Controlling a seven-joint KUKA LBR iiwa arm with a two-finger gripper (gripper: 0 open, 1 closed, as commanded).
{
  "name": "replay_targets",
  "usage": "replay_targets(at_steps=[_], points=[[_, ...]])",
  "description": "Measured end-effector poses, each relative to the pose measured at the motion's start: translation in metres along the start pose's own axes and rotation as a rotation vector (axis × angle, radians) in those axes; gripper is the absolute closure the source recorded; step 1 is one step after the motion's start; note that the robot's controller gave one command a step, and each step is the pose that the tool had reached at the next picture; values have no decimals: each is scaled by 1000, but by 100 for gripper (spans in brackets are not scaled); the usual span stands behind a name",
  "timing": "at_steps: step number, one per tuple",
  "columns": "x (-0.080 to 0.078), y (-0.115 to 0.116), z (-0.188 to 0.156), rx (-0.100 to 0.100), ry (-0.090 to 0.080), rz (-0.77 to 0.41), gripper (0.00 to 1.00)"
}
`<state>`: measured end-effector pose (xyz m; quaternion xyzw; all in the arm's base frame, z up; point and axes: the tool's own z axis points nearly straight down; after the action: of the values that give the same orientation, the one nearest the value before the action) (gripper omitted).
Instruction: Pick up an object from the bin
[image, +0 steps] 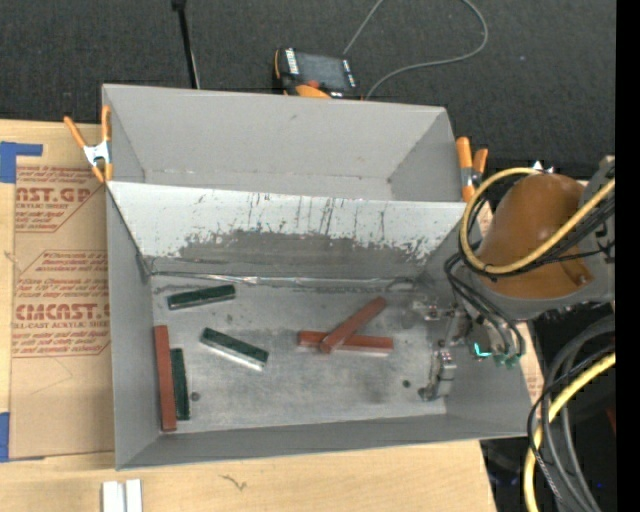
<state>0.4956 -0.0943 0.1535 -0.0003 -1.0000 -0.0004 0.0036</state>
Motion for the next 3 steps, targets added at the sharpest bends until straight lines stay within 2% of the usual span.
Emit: replay_targets(at_steps=[1, 2, 3], points=[[-64, 80, 87, -3, -9, 62, 0], [-76, 95, 52, 1, -12, -81, 0], [-70, 80, 54, 1, -8, -109, 0]])
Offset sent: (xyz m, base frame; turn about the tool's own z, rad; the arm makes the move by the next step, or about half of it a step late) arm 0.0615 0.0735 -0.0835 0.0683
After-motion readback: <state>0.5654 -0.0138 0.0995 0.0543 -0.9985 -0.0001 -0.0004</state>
